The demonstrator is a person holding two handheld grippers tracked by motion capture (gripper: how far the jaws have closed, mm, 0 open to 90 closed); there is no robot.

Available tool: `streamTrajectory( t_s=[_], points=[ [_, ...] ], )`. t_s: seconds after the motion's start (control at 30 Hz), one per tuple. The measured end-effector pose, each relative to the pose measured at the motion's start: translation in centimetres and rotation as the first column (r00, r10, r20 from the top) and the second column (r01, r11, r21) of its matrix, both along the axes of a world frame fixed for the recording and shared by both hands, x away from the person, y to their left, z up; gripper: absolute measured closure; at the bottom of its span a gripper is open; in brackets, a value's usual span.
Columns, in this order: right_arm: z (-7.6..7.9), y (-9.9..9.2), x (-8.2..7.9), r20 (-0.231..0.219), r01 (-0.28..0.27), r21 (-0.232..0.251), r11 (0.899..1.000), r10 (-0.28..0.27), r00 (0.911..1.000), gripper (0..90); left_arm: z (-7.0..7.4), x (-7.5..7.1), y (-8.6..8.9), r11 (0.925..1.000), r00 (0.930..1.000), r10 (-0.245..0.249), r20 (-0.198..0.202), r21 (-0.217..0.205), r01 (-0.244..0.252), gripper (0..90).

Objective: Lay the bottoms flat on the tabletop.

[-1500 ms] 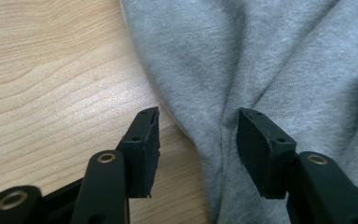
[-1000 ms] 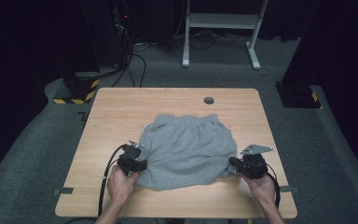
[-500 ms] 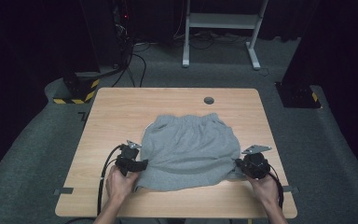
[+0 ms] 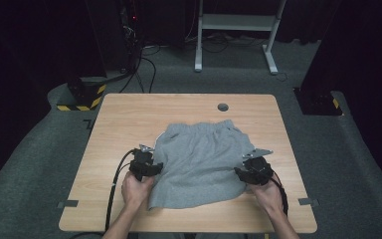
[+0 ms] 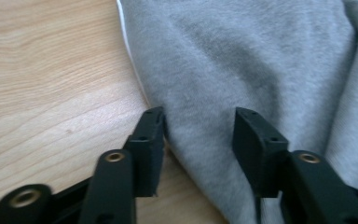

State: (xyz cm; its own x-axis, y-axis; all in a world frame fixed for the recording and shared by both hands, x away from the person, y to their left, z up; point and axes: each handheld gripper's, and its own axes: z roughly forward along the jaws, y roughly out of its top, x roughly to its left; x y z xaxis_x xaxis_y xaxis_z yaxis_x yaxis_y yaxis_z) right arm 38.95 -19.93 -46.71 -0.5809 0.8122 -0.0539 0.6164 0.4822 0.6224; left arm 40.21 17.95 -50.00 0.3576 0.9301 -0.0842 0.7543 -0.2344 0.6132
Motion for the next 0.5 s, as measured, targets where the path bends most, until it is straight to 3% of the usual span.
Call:
streamTrajectory(
  t_s=[0.07, 0.13, 0.2, 0.27, 0.43, 0.5],
  points=[
    [-0.6, -0.5, 0.0, -0.013, 0.021, -0.01, 1.0, -0.021, 0.9997, 59.5, -0.4, 0.3, 0.0, 1.0, 1.0, -0.003, -0.002, 0.004, 0.003, 62.5],
    [-1.1, -0.9, -0.1, -0.038, 0.007, -0.029, 1.0, -0.008, 0.9993, 74.9, -0.5, 0.2, -0.1, 0.9998, 0.9993, -0.019, 0.033, 0.002, 0.019, 75.5],
    [-1.5, -1.2, -0.1, -0.062, -0.02, -0.028, 0.999, 0.018, 0.9979, 86.1, -0.5, 0.4, -0.2, 0.9996, 0.9992, -0.028, 0.03, -0.003, 0.028, 84.1],
    [-1.5, -1.2, -0.3, -0.05, -0.031, -0.047, 0.998, 0.028, 0.9983, 87.2, -0.4, 0.4, -0.1, 0.9993, 0.9991, -0.038, 0.019, -0.003, 0.038, 86.6],
    [-1.2, -0.9, -0.4, -0.031, -0.045, -0.077, 0.996, 0.042, 0.9986, 87.6, 0.2, 0.4, -0.4, 0.9932, 0.9964, -0.082, 0.024, 0.084, 0.08, 87.2],
    [-1.2, -0.9, -0.3, -0.035, -0.042, -0.075, 0.996, 0.039, 0.9986, 87.6, 0.6, 0.4, -0.1, 0.9929, 0.9961, -0.082, 0.031, 0.088, 0.079, 87.2]
  ],
)
